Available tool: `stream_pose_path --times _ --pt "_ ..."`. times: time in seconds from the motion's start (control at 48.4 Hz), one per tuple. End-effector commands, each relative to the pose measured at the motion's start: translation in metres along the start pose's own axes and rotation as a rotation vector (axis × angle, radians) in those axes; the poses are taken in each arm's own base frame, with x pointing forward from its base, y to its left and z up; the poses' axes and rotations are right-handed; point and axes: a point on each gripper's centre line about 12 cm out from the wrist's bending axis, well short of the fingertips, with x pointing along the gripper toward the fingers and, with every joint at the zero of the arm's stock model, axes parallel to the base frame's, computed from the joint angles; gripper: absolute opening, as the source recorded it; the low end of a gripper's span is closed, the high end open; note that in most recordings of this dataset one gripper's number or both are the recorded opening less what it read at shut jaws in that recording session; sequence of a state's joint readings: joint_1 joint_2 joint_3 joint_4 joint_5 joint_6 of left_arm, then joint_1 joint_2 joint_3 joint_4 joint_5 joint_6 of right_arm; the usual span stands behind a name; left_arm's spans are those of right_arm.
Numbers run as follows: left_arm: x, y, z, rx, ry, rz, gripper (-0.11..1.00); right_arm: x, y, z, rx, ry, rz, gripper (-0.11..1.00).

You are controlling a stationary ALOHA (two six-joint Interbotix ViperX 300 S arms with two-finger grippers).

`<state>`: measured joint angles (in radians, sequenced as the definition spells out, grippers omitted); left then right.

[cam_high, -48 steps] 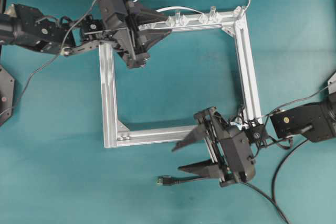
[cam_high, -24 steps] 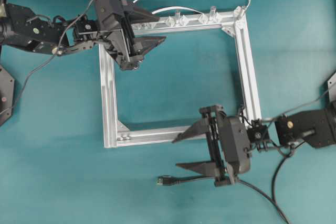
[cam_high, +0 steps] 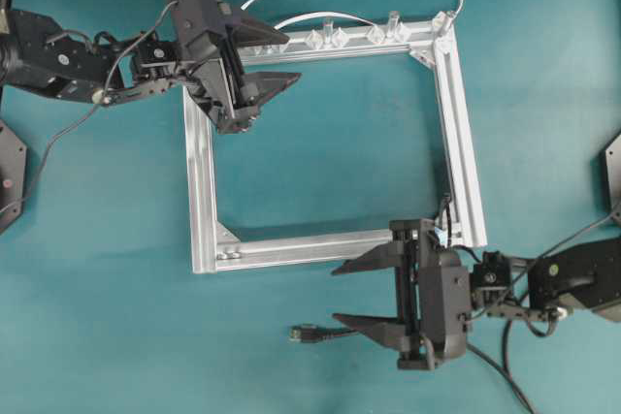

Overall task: Insert the wire through the string loop located on the right side.
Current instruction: 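Lower the open right gripper toward the black USB cable plug, then close the right gripper on the USB cable just behind the plug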

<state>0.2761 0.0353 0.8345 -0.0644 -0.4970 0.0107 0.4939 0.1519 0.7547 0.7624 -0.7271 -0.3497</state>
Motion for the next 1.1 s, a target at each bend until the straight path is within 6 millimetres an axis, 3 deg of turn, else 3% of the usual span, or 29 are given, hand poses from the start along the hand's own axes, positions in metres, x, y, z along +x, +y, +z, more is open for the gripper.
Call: stream_pose_path --times 0.0,0.558,1.075 --pt "-0.004 -0.001 0.016 0.011 -0.051 -0.005 0.75 0.001 0.008 0.013 0.018 -0.039 0.008 0.74" --pt "-0.006 -0.009 0.011 0.017 -0.038 -0.025 0.75 0.013 0.026 -0.001 0.01 -0.007 0.027 0.74" --pt "-0.01 -0.013 -0.001 0.02 -0.007 -0.036 0.75 0.027 0.033 -0.036 -0.009 0.081 0.029 0.74"
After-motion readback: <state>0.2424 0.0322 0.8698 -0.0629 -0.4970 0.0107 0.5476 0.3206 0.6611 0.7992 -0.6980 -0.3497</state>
